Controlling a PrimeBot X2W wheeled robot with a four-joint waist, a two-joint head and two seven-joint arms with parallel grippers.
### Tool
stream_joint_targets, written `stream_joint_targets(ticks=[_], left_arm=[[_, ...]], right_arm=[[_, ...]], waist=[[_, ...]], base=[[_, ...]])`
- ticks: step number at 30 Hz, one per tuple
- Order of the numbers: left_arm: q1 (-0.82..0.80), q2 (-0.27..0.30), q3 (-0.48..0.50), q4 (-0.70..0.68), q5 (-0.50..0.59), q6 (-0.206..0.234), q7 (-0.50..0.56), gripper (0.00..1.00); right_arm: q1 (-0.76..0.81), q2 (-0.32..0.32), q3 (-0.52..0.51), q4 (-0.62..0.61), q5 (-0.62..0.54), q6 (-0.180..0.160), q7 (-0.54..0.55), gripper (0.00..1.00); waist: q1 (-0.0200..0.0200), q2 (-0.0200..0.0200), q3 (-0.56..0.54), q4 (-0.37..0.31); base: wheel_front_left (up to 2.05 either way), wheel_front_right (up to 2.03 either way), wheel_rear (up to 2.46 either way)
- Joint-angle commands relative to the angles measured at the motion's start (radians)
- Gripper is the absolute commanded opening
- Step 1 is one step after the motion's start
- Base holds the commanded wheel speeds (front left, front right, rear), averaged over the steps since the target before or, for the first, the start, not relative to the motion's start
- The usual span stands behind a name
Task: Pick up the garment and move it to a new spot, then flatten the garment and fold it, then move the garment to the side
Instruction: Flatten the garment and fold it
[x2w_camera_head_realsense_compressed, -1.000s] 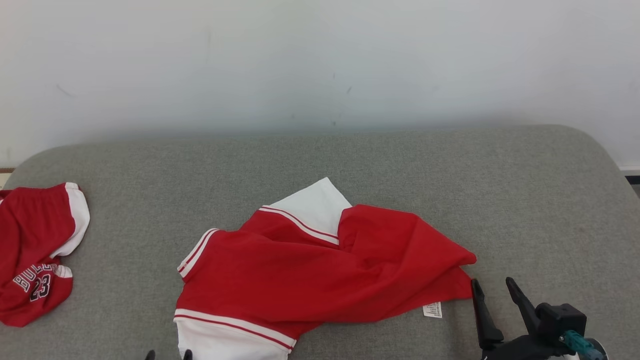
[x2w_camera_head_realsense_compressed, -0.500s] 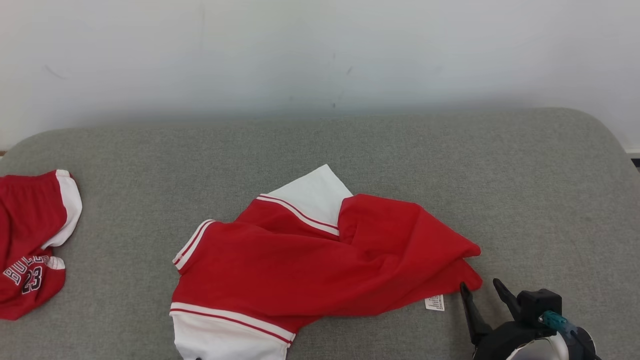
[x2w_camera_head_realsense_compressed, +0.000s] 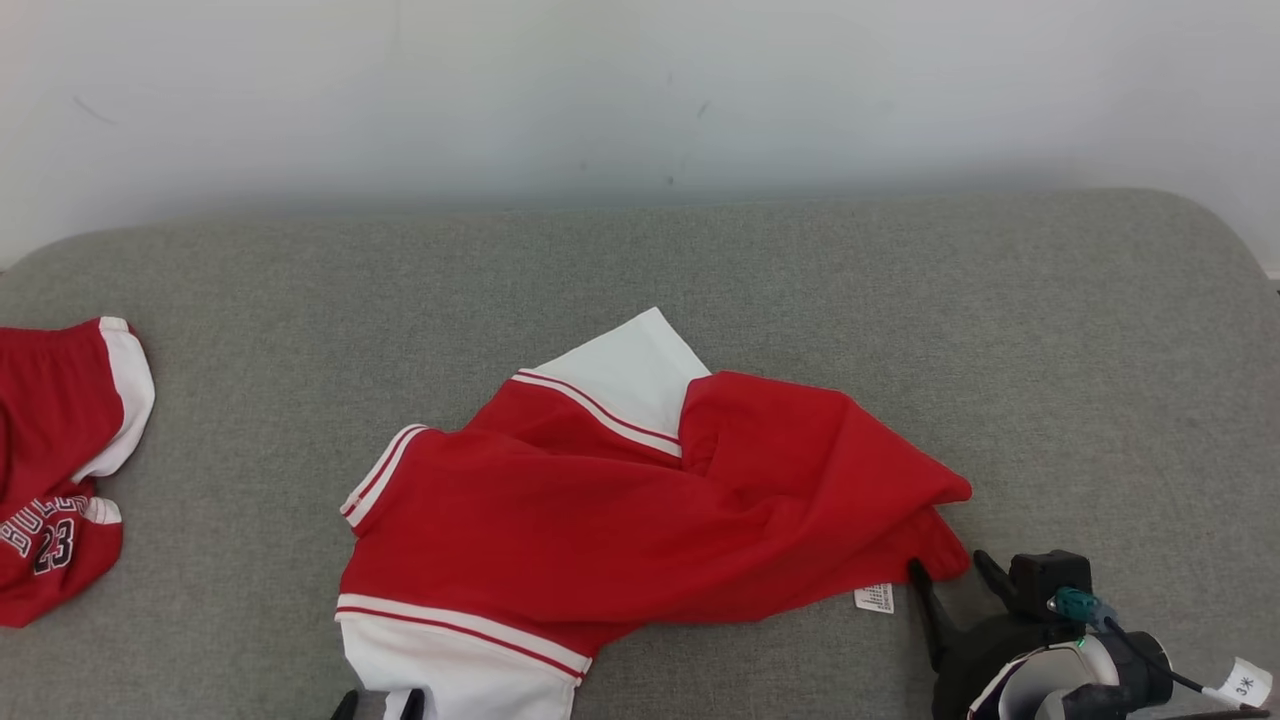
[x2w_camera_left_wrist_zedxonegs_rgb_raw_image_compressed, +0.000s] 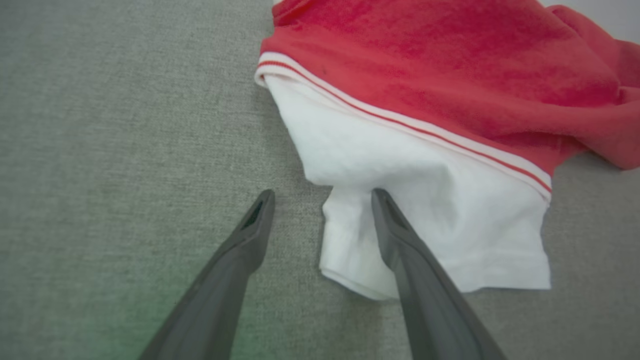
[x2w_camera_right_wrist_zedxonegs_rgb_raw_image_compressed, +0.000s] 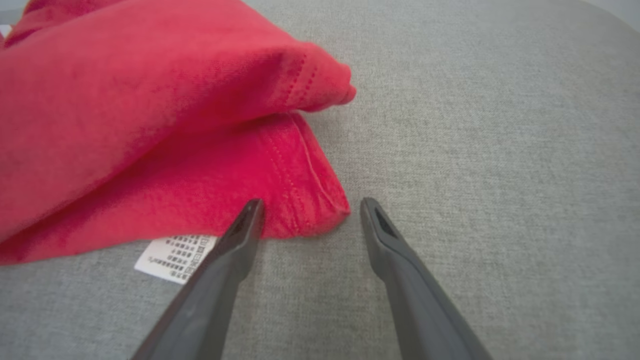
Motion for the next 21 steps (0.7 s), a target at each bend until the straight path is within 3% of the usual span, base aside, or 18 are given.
stream_joint_targets(ticks=[1, 2, 3, 5, 6, 7, 21], left_arm=[[-0.011, 0.004, -0.012, 0.024, -0.015, 0.001, -0.003, 1.0], [-0.016, 0.005, -0.021, 0.038, -0.023, 0.001, -0.003, 1.0], [-0.022, 0.005, -0.029, 0.049, -0.033, 0.001, -0.002, 0.92], [-0.03, 0.005, -0.045, 0.075, -0.054, 0.0, 0.0, 0.31], [-0.035, 0.007, -0.052, 0.083, -0.058, 0.0, 0.0, 0.07], [-0.039, 0.007, -0.057, 0.087, -0.062, 0.0, 0.0, 0.0], [0.031, 0.027, -0.043, -0.005, -0.072, 0.0, -0.001, 0.0]], right_arm=[[-0.016, 0.007, 0.007, 0.027, -0.001, 0.001, -0.01, 1.0], [-0.024, 0.009, 0.011, 0.046, 0.001, 0.001, -0.011, 1.0], [-0.029, 0.012, 0.014, 0.06, 0.003, 0.001, -0.015, 0.78], [-0.04, 0.019, 0.02, 0.086, 0.008, 0.001, -0.022, 0.0], [-0.045, 0.022, 0.023, 0.097, 0.011, 0.0, -0.024, 0.0], [-0.05, 0.023, 0.025, 0.107, 0.012, 0.0, -0.028, 0.0], [-0.026, 0.009, 0.039, 0.076, 0.087, 0.0, -0.054, 0.0]], waist=[[-0.0001, -0.0001, 0.003, 0.002], [-0.0001, -0.0001, 0.003, 0.003], [-0.0001, -0.0001, 0.004, 0.003], [-0.0001, -0.0001, 0.004, 0.004], [-0.0001, -0.0001, 0.005, 0.004], [-0.0001, -0.0001, 0.005, 0.005], [-0.0001, -0.0001, -0.032, 0.003]], base=[[0.0, 0.0, 0.0], [0.0, 0.0, 0.0], [0.0, 0.0, 0.0], [0.0, 0.0, 0.0], [0.0, 0.0, 0.0], [0.0, 0.0, 0.0], [0.0, 0.0, 0.0]])
